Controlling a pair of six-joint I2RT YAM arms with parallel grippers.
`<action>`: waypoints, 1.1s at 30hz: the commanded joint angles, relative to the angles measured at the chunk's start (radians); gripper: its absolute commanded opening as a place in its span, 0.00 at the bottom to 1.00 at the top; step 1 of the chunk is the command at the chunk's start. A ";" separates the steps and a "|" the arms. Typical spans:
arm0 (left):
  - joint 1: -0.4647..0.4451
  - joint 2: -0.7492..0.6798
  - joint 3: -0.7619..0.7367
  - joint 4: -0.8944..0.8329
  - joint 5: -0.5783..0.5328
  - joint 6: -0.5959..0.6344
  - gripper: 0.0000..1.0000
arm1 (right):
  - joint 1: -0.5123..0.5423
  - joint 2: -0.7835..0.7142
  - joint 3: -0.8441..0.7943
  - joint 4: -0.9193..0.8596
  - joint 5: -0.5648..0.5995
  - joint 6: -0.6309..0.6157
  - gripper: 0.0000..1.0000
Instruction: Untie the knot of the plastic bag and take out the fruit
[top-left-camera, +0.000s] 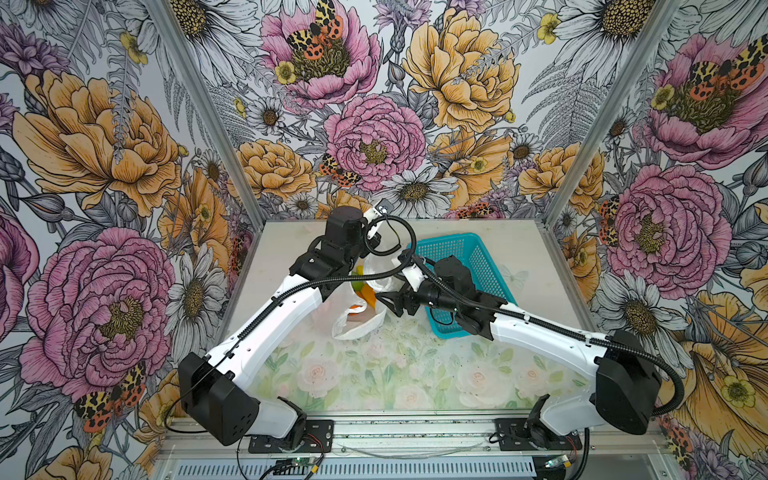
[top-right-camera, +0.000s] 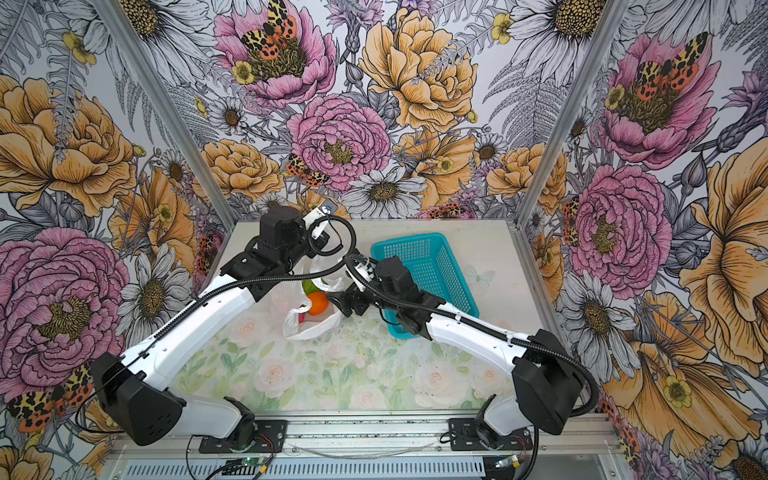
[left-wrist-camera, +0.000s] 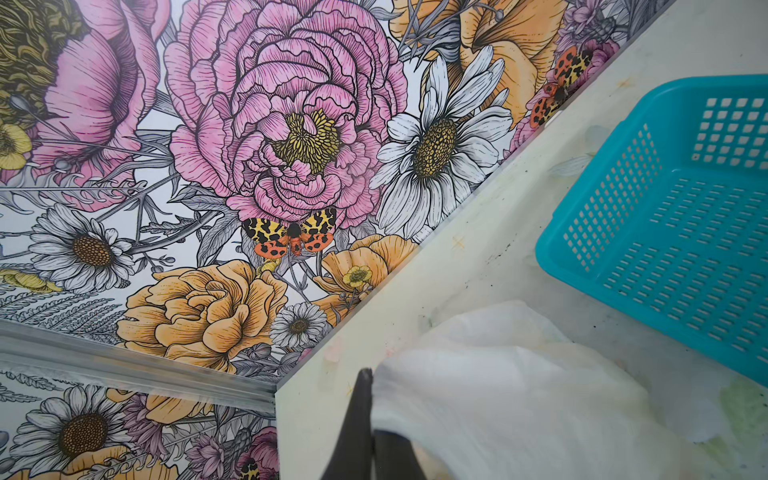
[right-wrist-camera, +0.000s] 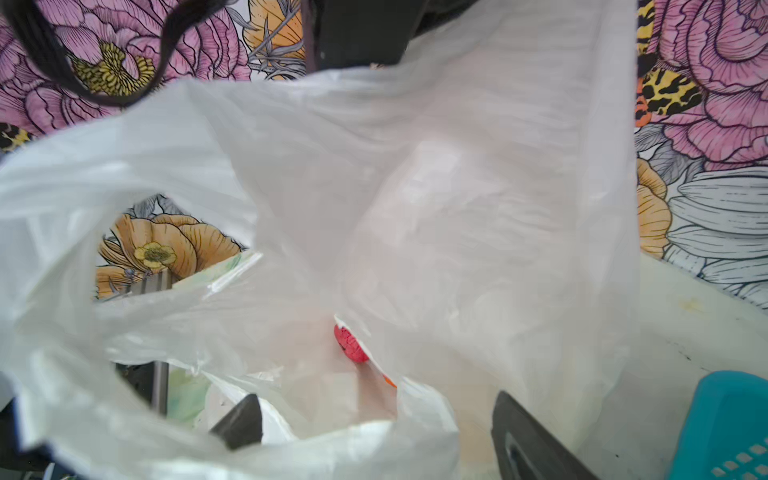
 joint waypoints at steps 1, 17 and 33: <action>-0.009 0.002 0.009 0.024 -0.007 0.004 0.00 | 0.007 0.013 0.051 -0.012 0.097 -0.002 0.44; 0.056 -0.081 -0.256 0.098 -0.053 -0.082 0.59 | -0.053 -0.203 -0.182 0.179 0.256 0.100 0.00; 0.118 0.022 -0.017 -0.071 0.277 -0.168 0.61 | -0.065 -0.197 -0.211 0.219 0.216 0.123 0.00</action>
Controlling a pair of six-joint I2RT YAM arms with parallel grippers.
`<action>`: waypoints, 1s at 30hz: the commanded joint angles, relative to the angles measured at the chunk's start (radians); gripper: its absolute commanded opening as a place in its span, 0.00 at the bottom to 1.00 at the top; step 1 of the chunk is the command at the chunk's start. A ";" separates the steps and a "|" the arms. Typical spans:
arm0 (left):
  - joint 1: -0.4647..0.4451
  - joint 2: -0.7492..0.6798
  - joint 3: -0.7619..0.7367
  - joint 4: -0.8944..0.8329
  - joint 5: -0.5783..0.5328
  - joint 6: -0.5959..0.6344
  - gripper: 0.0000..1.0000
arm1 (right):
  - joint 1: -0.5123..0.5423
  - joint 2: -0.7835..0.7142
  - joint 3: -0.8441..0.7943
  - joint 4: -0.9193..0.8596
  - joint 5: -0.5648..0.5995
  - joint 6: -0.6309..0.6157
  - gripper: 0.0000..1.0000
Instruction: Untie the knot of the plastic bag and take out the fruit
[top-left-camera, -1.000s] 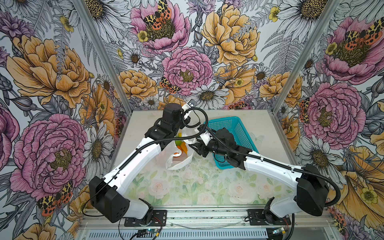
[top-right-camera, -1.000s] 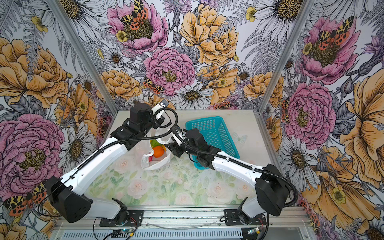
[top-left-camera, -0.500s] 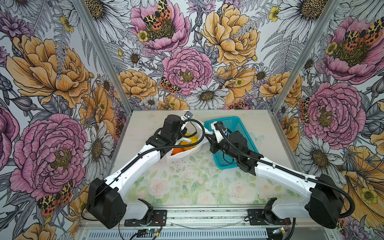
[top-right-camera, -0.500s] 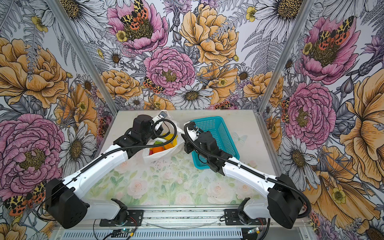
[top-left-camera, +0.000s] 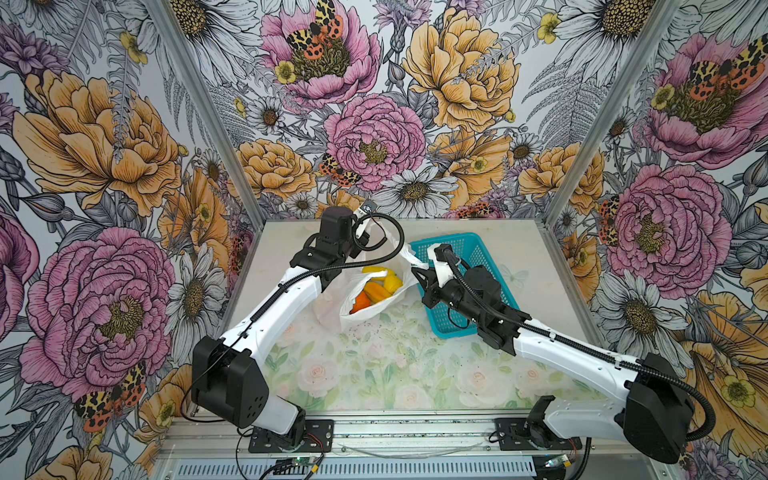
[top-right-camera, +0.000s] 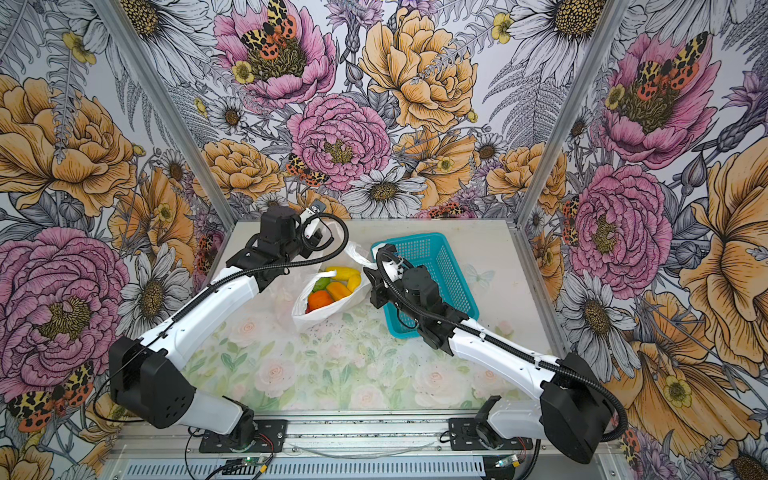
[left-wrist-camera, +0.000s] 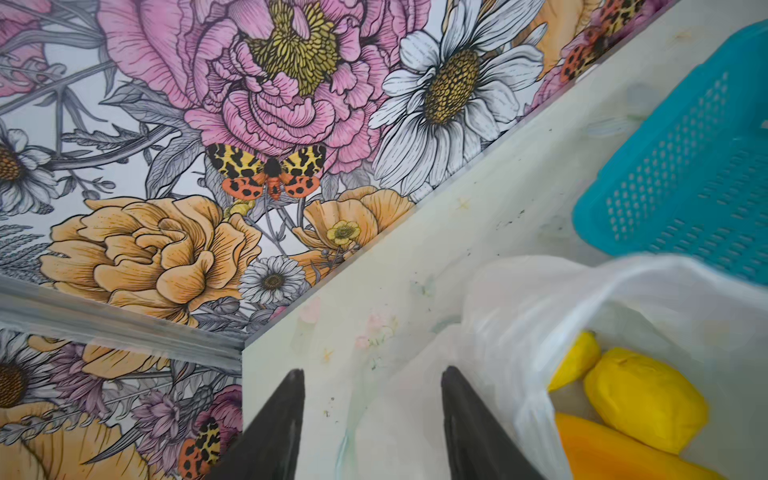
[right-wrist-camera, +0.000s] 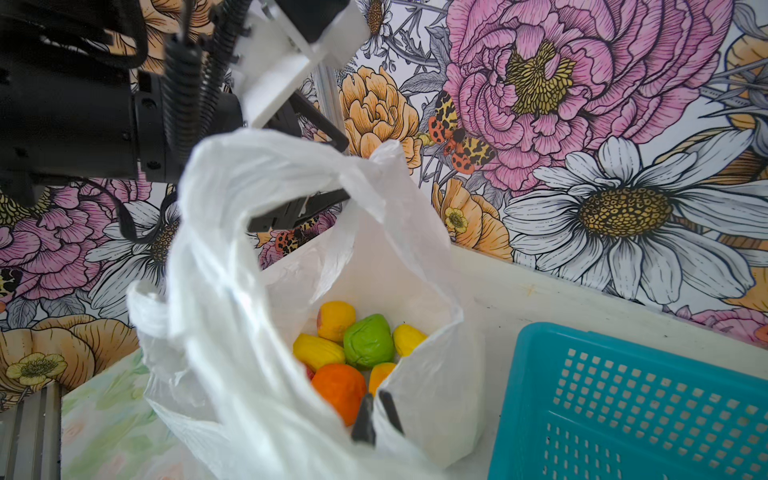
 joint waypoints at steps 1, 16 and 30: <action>-0.004 -0.064 0.030 -0.094 0.168 -0.089 0.63 | -0.010 -0.003 -0.006 0.042 -0.016 0.019 0.00; 0.001 -0.007 0.003 -0.188 0.157 -0.109 0.81 | -0.015 -0.010 -0.010 0.057 -0.058 0.039 0.00; 0.080 0.287 0.432 -0.299 0.031 0.016 0.00 | -0.033 0.055 -0.007 0.103 -0.054 0.064 0.00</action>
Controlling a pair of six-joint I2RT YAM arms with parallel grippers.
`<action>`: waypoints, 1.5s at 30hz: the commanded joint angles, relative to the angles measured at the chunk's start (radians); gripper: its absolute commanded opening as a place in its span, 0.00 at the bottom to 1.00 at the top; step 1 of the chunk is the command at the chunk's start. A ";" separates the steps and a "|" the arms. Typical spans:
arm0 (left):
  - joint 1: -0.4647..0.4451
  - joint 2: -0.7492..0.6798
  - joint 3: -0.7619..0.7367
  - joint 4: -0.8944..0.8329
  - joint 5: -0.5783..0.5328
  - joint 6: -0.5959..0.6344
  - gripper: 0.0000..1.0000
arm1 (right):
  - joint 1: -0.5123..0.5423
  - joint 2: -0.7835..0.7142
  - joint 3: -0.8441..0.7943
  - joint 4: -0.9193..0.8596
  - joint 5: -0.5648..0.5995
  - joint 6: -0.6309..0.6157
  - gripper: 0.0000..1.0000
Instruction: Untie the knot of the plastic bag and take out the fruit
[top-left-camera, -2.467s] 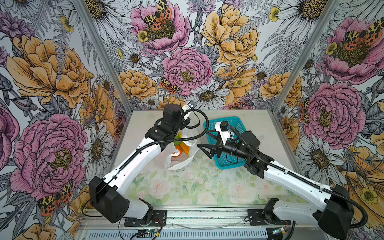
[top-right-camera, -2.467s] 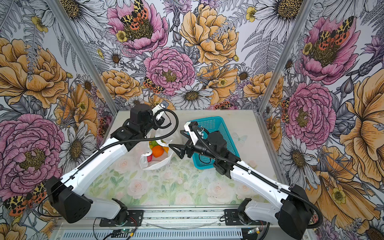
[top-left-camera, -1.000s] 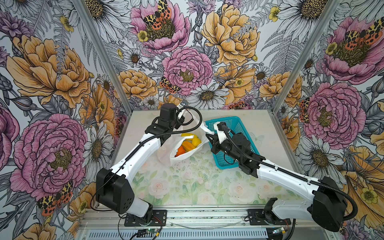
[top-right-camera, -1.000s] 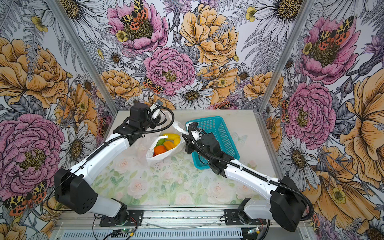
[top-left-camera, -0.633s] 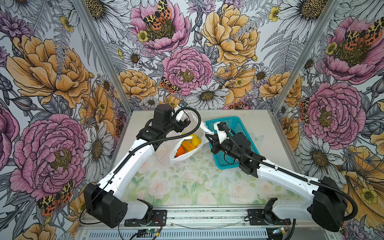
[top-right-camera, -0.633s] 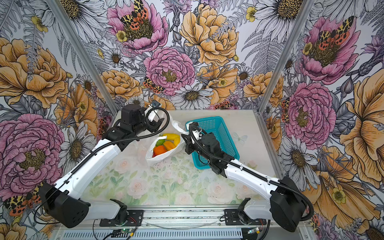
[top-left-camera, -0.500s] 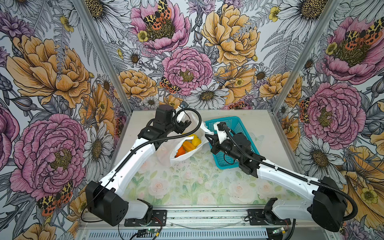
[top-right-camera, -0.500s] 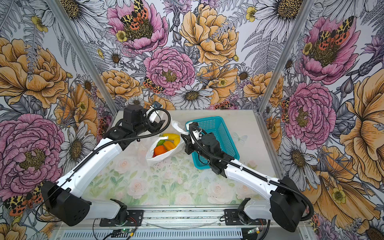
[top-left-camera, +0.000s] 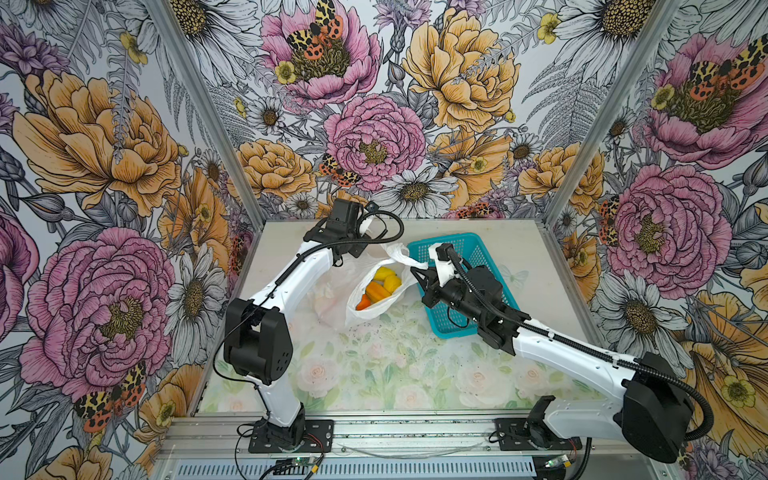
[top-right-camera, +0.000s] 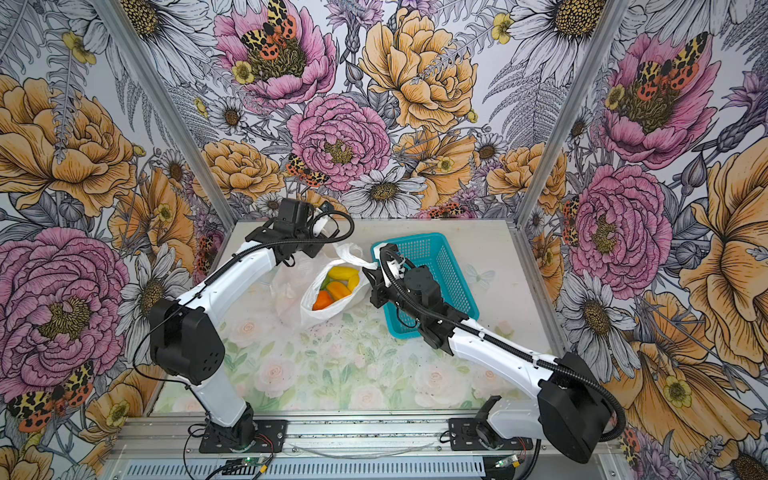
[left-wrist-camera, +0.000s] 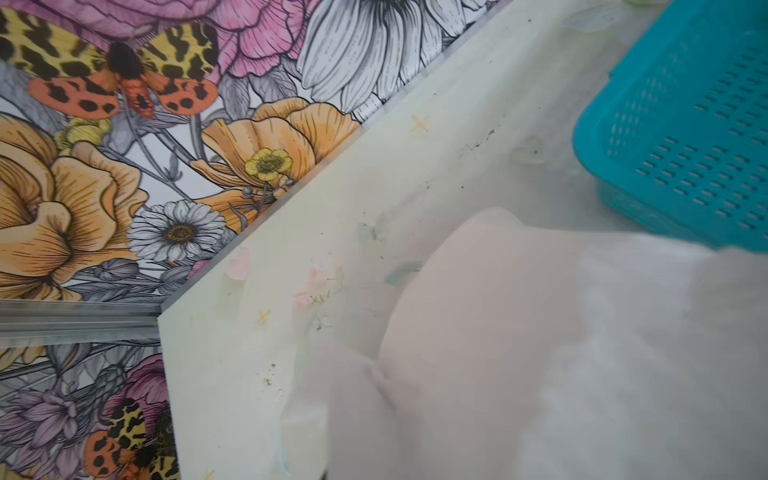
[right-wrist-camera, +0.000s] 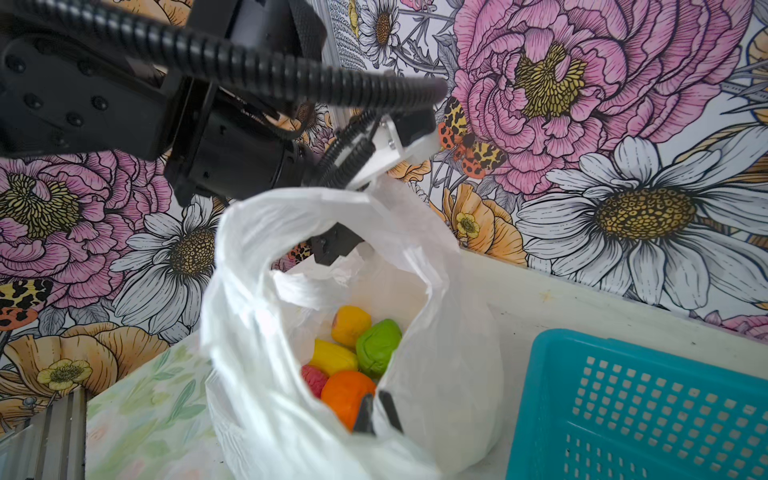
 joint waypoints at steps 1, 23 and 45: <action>-0.006 -0.004 0.158 -0.038 -0.031 0.056 0.00 | -0.014 0.050 0.014 0.050 -0.013 0.035 0.00; -0.300 -0.606 -0.574 0.212 -0.143 -0.303 0.00 | 0.004 -0.019 -0.195 0.246 -0.052 -0.130 0.89; -0.195 -0.556 -0.750 0.390 0.065 -0.736 0.00 | 0.056 0.012 -0.079 -0.055 0.398 -0.152 0.00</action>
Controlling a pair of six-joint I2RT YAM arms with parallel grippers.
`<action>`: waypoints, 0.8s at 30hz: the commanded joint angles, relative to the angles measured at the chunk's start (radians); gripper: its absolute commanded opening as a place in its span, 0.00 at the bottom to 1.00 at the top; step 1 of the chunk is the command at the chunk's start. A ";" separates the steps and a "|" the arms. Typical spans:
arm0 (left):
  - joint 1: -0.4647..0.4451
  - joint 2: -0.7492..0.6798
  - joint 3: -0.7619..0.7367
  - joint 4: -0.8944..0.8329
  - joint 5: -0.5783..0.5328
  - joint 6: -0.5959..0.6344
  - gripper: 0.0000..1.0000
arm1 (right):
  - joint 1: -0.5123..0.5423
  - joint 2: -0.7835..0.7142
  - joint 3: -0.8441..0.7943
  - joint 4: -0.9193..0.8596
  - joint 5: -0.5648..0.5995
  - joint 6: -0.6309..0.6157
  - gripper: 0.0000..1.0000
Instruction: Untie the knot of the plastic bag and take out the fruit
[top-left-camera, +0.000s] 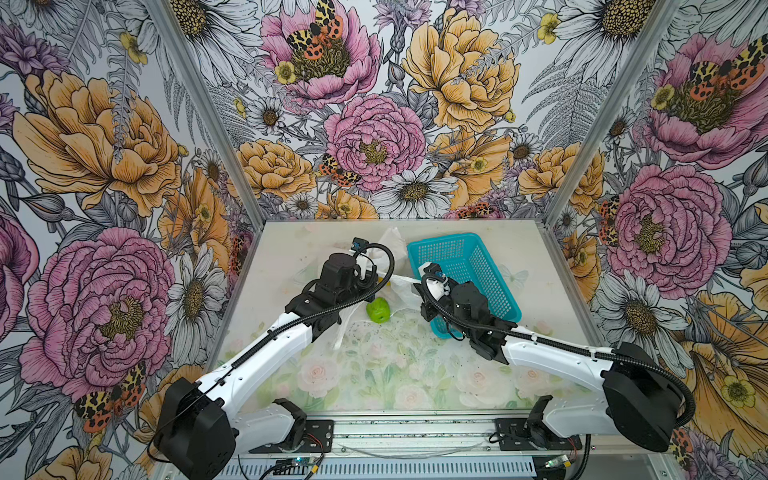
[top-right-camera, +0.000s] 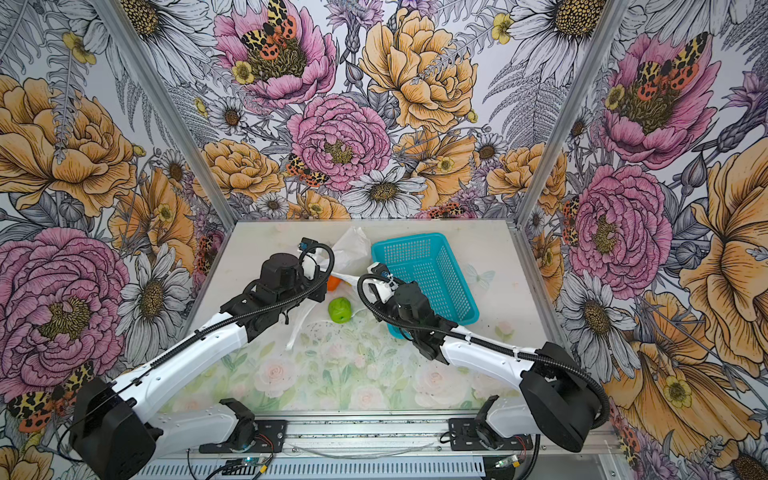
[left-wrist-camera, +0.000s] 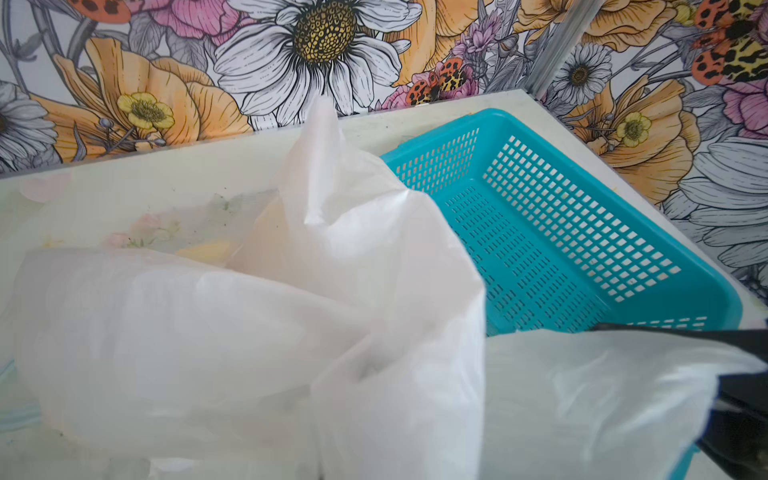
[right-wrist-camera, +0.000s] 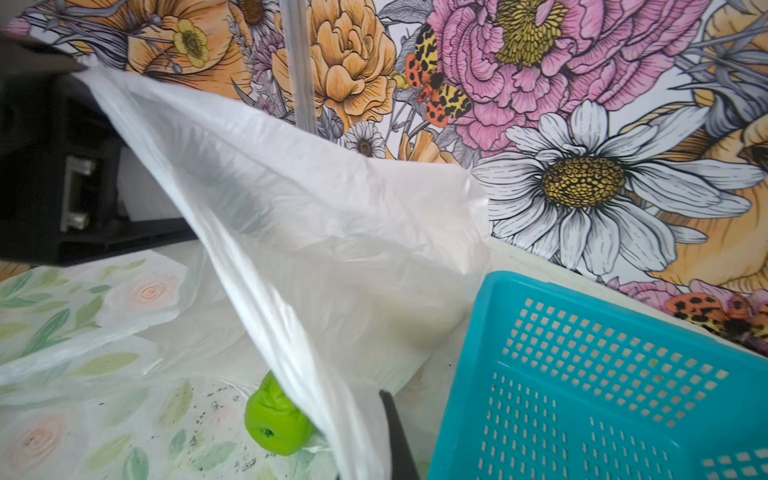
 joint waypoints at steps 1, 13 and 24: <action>0.006 -0.003 -0.002 0.017 -0.095 -0.137 0.00 | -0.006 -0.040 0.035 -0.087 0.184 0.043 0.00; 0.025 -0.071 0.099 -0.066 -0.186 -0.378 0.00 | -0.017 -0.110 0.045 -0.167 0.186 0.081 0.15; 0.019 -0.060 0.082 -0.079 -0.224 -0.523 0.00 | 0.038 -0.298 0.007 -0.280 0.121 0.089 0.61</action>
